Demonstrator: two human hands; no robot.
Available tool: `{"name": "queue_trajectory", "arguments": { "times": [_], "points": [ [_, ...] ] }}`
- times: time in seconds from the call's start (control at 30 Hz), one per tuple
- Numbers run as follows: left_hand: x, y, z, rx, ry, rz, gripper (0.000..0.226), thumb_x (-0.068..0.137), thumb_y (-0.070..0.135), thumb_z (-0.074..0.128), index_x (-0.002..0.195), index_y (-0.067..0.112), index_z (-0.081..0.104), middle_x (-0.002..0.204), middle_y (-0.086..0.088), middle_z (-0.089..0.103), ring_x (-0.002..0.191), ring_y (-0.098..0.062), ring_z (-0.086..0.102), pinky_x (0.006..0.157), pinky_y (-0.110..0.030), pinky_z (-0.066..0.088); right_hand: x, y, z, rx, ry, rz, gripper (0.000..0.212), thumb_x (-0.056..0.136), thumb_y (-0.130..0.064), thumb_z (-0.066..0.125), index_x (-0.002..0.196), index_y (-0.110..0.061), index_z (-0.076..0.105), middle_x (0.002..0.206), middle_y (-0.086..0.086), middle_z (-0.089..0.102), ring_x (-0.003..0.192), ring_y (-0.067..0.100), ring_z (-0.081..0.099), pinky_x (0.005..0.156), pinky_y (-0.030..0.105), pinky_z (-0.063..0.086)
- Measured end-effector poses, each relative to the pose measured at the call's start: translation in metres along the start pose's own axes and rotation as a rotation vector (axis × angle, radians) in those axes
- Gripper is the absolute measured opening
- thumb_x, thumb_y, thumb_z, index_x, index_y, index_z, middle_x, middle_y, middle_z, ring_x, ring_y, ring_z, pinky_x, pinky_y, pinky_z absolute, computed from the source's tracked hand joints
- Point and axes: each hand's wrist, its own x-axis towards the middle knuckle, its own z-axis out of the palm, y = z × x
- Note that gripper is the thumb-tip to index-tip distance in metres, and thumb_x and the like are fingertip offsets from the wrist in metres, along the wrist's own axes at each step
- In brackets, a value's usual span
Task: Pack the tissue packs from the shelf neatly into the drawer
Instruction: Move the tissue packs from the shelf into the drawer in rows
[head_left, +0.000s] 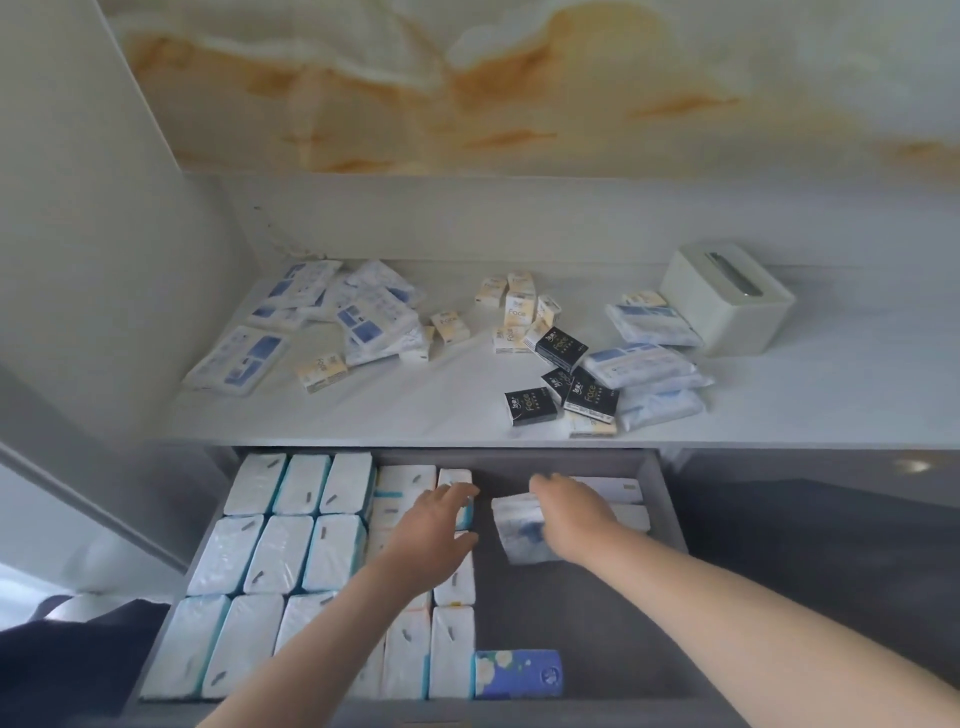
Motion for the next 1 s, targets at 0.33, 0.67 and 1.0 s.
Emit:
{"name": "queue_trajectory", "arguments": {
  "times": [0.33, 0.67, 1.0],
  "points": [
    [0.043, -0.009, 0.023, 0.263, 0.050, -0.073, 0.064, 0.093, 0.039, 0.054, 0.149, 0.027, 0.026, 0.144, 0.000, 0.039, 0.132, -0.025, 0.034, 0.104, -0.038, 0.037, 0.052, -0.018, 0.050, 0.387, 0.095, 0.173, 0.040, 0.088, -0.004, 0.060, 0.126, -0.015, 0.052, 0.128, 0.011, 0.048, 0.113, 0.033, 0.056, 0.094, 0.035, 0.045],
    [0.066, -0.004, 0.036, 0.241, 0.250, -0.194, 0.033, 0.095, 0.022, 0.052, 0.128, 0.022, 0.050, 0.119, -0.001, 0.056, 0.111, -0.024, 0.050, 0.073, -0.035, 0.051, 0.044, -0.037, 0.070, 0.964, 0.444, 0.560, 0.033, 0.093, -0.006, 0.056, 0.125, -0.011, 0.057, 0.125, 0.008, 0.060, 0.116, 0.027, 0.059, 0.088, 0.023, 0.039],
    [0.058, 0.009, 0.017, 0.441, -0.056, -0.063, 0.061, 0.092, 0.020, 0.051, 0.149, 0.025, 0.030, 0.149, -0.001, 0.032, 0.135, -0.024, 0.033, 0.102, -0.039, 0.039, 0.040, -0.014, 0.033, 0.679, 0.011, 0.418, 0.051, 0.091, -0.010, 0.057, 0.140, -0.009, 0.041, 0.139, 0.013, 0.051, 0.126, 0.031, 0.052, 0.092, 0.028, 0.043]
  ]
}}
